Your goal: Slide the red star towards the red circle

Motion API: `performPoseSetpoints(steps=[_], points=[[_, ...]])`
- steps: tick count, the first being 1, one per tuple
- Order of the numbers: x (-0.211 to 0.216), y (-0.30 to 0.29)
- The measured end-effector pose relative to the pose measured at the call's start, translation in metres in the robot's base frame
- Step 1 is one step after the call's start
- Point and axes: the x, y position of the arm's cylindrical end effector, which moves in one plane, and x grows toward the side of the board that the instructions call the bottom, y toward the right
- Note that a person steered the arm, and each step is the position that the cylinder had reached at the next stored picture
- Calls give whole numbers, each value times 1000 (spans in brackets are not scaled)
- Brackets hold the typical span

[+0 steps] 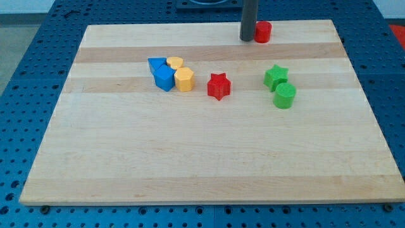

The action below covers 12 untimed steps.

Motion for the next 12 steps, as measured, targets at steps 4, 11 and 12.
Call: performPoseSetpoints(steps=[4,11,12], points=[[180,-90],[101,-89],[80,-90]])
